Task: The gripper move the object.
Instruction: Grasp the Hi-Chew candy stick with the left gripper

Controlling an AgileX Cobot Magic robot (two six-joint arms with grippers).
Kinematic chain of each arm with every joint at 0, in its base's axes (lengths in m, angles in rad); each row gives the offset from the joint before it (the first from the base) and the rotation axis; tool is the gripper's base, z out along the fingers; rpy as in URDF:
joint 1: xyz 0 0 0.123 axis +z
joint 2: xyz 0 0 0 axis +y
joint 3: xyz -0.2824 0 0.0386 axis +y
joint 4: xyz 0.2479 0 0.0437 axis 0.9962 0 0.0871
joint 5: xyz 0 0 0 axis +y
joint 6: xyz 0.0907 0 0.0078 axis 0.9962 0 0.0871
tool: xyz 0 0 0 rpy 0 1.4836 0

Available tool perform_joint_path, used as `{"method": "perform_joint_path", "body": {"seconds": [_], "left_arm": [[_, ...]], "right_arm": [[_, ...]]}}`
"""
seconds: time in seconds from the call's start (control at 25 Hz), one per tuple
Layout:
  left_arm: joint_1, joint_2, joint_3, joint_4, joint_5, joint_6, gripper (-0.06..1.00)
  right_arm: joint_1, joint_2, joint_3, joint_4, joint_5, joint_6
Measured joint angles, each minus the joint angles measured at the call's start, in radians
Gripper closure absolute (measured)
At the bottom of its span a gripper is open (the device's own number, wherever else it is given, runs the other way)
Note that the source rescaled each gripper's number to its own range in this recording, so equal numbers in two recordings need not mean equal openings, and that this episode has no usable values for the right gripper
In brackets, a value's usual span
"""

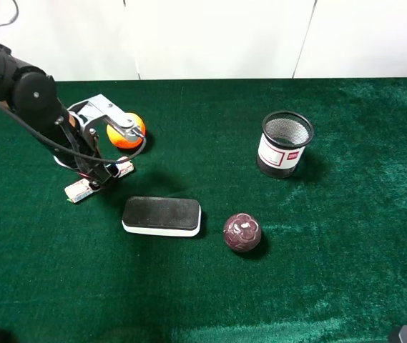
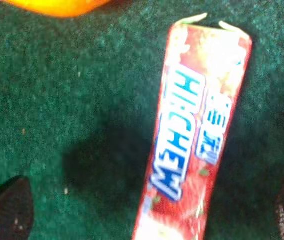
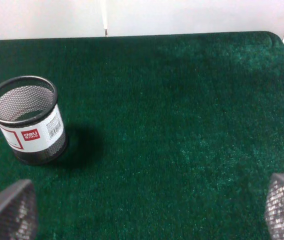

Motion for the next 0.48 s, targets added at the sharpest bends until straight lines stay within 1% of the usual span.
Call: {"method": "perform_joint_path", "body": {"seconds": [0.16,0.48], "left_arm": [[-0.009,0.004,0.000,0.000,-0.042,-0.010,-0.01],[-0.012,0.031,-0.001,0.000,-0.058,-0.041,0.00]], "right_arm": [[0.000,0.000,0.000,0.000,0.000,0.000],[0.000,0.000,0.000,0.000,0.000,0.000]]}}
